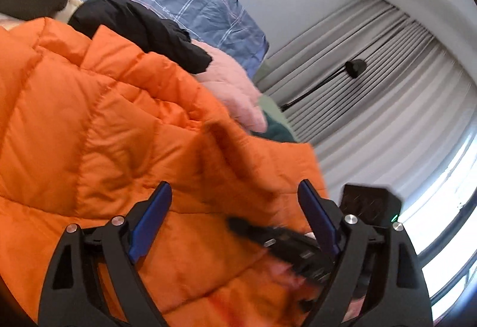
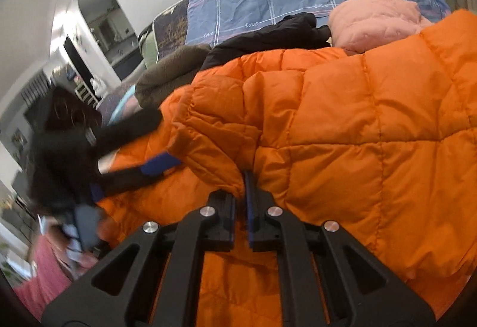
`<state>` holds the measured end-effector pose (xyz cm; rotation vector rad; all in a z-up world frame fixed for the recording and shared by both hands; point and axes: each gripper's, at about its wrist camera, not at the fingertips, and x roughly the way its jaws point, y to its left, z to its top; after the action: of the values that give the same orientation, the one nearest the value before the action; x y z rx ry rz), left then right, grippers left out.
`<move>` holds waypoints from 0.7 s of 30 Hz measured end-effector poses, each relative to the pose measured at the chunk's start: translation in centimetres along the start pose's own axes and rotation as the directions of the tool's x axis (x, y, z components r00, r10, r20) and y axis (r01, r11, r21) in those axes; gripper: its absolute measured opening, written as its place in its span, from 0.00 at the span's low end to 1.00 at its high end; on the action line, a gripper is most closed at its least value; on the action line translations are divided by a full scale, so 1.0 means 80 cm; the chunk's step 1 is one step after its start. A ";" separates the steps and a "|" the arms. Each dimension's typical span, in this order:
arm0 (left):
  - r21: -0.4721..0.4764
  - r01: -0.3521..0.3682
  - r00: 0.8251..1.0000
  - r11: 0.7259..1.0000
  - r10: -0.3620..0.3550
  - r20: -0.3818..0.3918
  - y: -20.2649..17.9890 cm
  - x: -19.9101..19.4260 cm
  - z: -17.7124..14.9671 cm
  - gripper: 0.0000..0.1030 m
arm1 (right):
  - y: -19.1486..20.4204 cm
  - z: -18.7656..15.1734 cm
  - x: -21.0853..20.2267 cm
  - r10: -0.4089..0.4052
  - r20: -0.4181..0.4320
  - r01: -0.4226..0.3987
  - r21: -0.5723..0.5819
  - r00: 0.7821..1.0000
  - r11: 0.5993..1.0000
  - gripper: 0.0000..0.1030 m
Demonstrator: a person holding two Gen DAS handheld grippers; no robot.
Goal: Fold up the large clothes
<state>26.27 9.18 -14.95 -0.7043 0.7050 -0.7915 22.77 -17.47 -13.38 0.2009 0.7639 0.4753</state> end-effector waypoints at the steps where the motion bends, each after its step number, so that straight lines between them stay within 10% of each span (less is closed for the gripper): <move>1: 0.013 -0.017 1.000 1.000 0.017 -0.017 -0.005 0.007 0.001 0.84 | -0.003 0.002 -0.001 0.002 -0.003 -0.002 -0.013 1.000 1.000 0.08; 3: 0.053 -0.066 0.996 0.996 0.069 -0.060 -0.014 0.026 0.001 0.70 | -0.001 0.005 0.005 -0.001 -0.003 0.001 -0.036 1.000 0.999 0.09; 4: 0.066 -0.084 0.992 0.994 0.089 -0.084 -0.016 0.038 0.000 0.22 | 0.002 0.002 0.004 -0.006 0.000 0.006 -0.041 1.000 0.999 0.09; 5: 0.059 -0.116 0.986 0.991 0.122 -0.117 -0.015 0.049 0.001 0.11 | 0.001 0.002 0.006 -0.012 0.004 0.012 -0.044 1.000 0.999 0.12; 16: 0.236 -0.325 0.945 0.916 0.323 0.047 -0.116 0.001 0.087 0.09 | -0.049 -0.015 -0.049 0.075 0.065 -0.078 0.047 0.995 0.996 0.20; 21: 0.224 -0.409 0.913 0.885 0.392 0.118 -0.111 -0.070 0.089 0.09 | -0.087 -0.018 -0.026 -0.113 -0.079 0.127 0.206 0.990 0.970 0.22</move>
<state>25.57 11.26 -2.43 -0.3409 0.6478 -0.4576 22.81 -24.55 -15.53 0.3356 0.8872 0.2866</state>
